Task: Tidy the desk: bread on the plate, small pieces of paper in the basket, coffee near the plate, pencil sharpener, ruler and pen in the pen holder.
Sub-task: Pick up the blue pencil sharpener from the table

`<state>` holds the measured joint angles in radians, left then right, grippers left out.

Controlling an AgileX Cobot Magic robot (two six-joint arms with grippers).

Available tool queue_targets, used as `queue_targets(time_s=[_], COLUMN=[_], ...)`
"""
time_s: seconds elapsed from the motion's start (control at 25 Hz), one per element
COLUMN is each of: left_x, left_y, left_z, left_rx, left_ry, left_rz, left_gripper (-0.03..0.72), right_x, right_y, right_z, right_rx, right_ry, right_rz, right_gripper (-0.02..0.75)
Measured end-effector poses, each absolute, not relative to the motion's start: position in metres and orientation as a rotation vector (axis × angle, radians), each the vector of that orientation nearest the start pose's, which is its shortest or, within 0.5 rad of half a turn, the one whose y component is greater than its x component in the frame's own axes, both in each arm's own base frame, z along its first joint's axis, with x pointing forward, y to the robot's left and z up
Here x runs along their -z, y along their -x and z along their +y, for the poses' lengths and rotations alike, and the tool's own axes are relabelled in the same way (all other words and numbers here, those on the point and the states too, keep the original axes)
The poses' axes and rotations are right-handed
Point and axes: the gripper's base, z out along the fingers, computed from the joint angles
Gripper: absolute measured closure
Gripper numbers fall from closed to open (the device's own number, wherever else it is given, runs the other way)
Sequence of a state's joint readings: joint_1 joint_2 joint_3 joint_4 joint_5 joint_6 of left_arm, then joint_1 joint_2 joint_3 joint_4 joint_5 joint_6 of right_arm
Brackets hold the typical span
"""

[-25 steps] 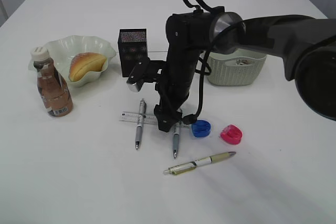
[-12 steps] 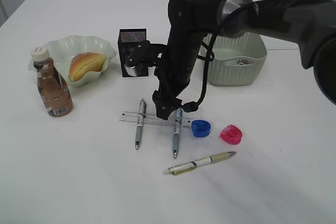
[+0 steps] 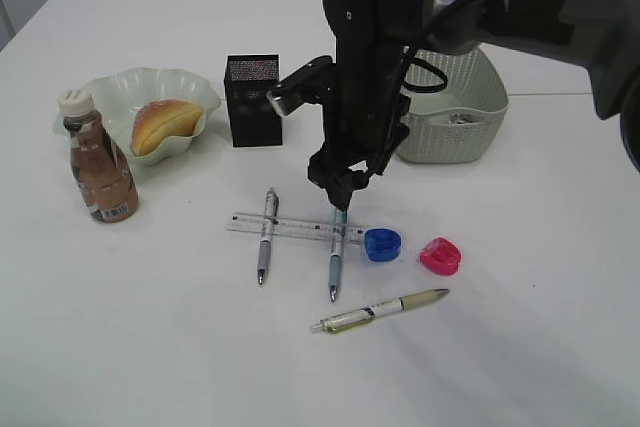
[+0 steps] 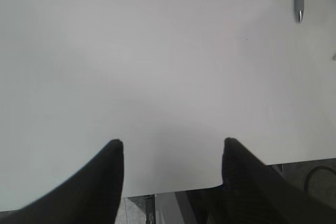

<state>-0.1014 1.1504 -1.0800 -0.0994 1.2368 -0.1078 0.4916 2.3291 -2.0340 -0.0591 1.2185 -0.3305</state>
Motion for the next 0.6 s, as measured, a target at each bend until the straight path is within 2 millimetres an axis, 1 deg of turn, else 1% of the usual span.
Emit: queue_targets(time_s=[0.44, 0.6], left_x=[-0.3377, -0.3377], left_y=[-0.1996, -0.1996], left_z=[-0.0289, -0.0289], left_rx=[0.19, 0.19], left_ry=[0.031, 0.031], left_rz=[2.797, 2.797], left_gripper=[0.255, 0.255], right_x=[-0.1814, -0.1813], right_y=[-0.4307, -0.4296], right_z=[0.2235, 0.2255], right_rx=[0.057, 0.015], right_ry=[0.837, 0.781], right_rz=[2.865, 2.887], right_gripper=[0.174, 0.174])
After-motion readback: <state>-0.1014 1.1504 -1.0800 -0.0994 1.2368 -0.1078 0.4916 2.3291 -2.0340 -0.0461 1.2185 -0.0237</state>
